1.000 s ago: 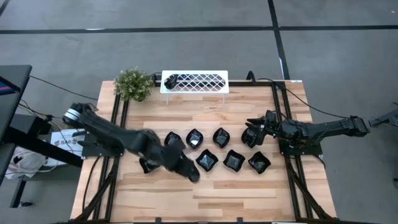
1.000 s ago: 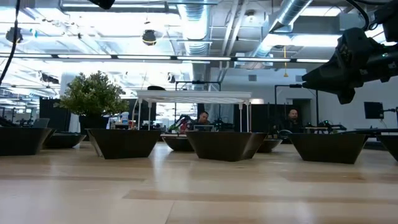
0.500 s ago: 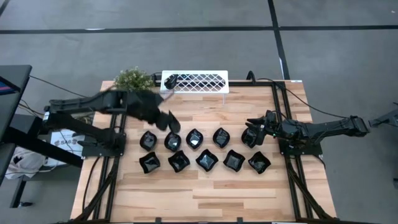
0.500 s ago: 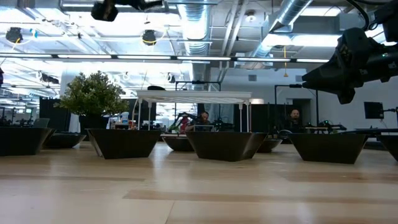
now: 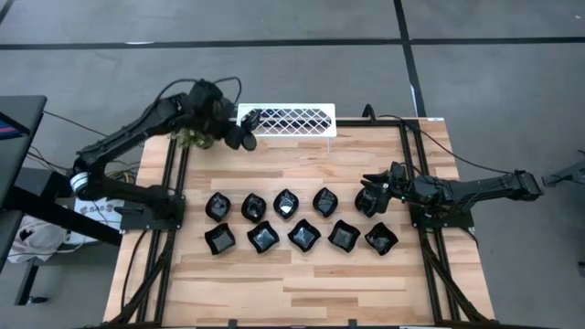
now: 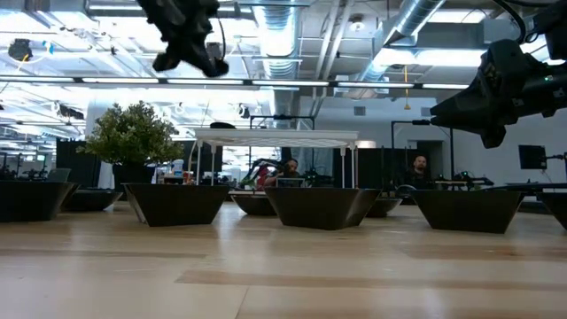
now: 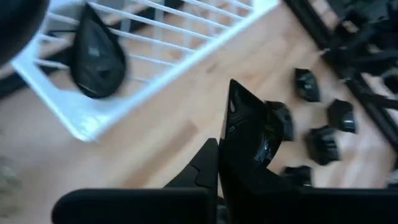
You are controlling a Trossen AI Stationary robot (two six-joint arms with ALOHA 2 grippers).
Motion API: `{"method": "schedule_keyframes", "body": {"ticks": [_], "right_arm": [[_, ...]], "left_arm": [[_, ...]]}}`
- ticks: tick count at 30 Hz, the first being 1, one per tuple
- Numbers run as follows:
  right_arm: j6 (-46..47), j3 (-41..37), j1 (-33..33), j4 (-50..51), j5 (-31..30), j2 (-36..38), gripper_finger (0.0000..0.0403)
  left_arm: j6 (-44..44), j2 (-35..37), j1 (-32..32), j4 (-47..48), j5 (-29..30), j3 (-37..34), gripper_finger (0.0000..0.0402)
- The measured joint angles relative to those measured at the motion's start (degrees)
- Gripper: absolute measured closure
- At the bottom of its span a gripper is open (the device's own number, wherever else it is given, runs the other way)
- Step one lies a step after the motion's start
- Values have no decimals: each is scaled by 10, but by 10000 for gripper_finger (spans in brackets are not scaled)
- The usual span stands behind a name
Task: Pick & Place Mini shaped plates
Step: Stack the black drop shaped plate on top of the black drop shaped plate on the shelf
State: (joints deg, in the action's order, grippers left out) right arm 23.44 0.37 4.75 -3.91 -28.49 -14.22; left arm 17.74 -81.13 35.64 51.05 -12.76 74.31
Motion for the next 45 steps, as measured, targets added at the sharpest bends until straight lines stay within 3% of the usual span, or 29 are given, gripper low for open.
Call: {"method": "schedule_keyframes", "body": {"ticks": [10, 21, 38, 45], "right_arm": [[0, 0, 0, 0, 0, 0, 284], [0, 0, 0, 0, 0, 0, 284], [1, 0, 0, 0, 0, 0, 284], [1, 0, 0, 0, 0, 0, 284]], "left_arm": [[-186, -118, 113, 14, -25, 124, 395], [-341, -230, 176, 79, -20, 261, 395], [-622, -276, 156, 128, -17, 272, 394], [-651, -276, 154, 138, -50, 272, 393]]}}
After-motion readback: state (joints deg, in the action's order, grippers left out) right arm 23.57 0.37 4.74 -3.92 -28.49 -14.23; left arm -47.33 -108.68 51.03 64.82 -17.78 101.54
